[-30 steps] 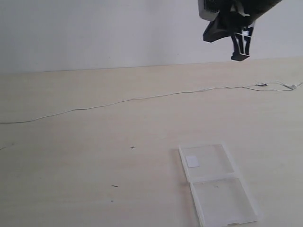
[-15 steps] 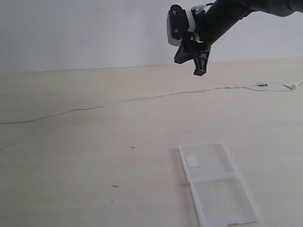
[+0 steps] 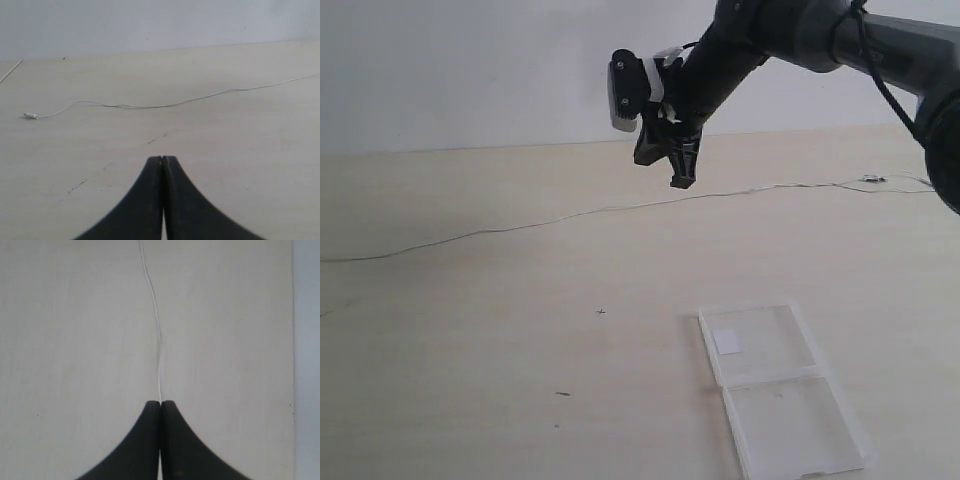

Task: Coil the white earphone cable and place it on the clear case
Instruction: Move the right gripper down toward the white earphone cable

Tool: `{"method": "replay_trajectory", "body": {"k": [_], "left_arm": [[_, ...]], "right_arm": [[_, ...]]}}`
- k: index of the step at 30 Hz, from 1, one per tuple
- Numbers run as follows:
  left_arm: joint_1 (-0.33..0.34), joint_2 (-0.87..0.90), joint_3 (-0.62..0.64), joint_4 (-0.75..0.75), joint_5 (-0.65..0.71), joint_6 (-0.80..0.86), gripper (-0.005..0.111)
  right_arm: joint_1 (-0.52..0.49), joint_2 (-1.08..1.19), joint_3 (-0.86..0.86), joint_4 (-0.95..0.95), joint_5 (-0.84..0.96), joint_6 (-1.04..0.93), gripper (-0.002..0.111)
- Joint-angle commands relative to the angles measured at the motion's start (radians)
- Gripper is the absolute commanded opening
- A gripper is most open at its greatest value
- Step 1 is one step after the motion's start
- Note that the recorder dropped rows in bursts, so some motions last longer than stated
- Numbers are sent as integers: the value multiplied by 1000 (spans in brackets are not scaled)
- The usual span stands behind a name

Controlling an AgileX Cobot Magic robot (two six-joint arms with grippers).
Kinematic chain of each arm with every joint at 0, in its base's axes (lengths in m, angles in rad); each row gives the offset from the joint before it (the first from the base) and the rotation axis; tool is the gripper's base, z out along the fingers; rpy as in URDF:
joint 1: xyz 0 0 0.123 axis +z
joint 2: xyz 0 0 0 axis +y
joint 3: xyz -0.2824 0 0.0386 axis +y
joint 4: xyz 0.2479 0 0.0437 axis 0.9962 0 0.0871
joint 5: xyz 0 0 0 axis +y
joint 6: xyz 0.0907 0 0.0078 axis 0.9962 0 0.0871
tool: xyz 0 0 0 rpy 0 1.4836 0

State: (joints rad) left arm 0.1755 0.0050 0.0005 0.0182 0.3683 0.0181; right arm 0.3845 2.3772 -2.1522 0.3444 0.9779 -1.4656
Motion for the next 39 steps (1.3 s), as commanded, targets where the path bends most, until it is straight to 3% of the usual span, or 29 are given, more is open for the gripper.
{"method": "replay_trajectory", "body": {"k": [1,16,21,27,32,39], "left_arm": [[-5,-5,0,-3,-8,4,0],[-5,-5,0,-3,-8,4,0],[-5,-5,0,-3,-8,4,0],[-5,-5,0,-3,-8,4,0],[-5,-5,0,-3,-8,4,0],[-5,-5,0,-3,-8,4,0]], "right_arm": [[27,3,-11,-81,3,31,0],[29,92,-11,-250,-167,211,2],[-11,115,-11,-248,-196,214,2],[-79,143,-11,-227,-300,395,0],[-79,186,-11,-196,-385,395,0],[-70,230,-11,-172,-361,340,0]]}}
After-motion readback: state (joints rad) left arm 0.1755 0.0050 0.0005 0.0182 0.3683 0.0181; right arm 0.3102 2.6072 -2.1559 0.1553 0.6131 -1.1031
